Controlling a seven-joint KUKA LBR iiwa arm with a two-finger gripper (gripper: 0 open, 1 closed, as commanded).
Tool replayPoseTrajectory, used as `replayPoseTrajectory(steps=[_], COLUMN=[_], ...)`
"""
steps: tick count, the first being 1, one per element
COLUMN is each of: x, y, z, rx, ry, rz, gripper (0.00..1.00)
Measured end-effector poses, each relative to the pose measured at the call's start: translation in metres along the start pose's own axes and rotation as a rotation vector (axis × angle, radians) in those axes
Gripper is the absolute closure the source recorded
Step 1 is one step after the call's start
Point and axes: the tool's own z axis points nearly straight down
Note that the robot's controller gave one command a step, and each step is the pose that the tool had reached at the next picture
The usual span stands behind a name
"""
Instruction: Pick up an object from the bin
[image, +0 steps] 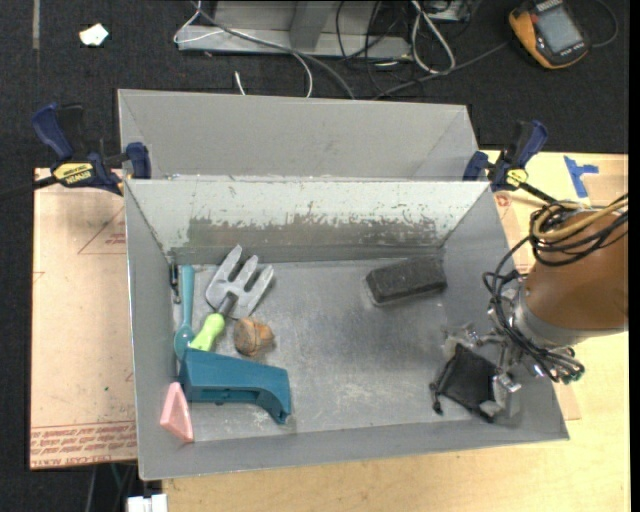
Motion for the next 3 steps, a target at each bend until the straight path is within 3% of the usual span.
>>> replayPoseTrajectory(steps=[1, 2, 3], x=[-0.0062, -0.0096, -0.0096], y=[0.0029, -0.0011, -0.0011], z=[0.03, 0.03, 0.0299], rx=[-0.015, -0.004, -0.004], ry=[0.004, -0.001, -0.001], rz=[-0.154, -0.107, -0.107], gripper=[0.0, 1.0, 1.0])
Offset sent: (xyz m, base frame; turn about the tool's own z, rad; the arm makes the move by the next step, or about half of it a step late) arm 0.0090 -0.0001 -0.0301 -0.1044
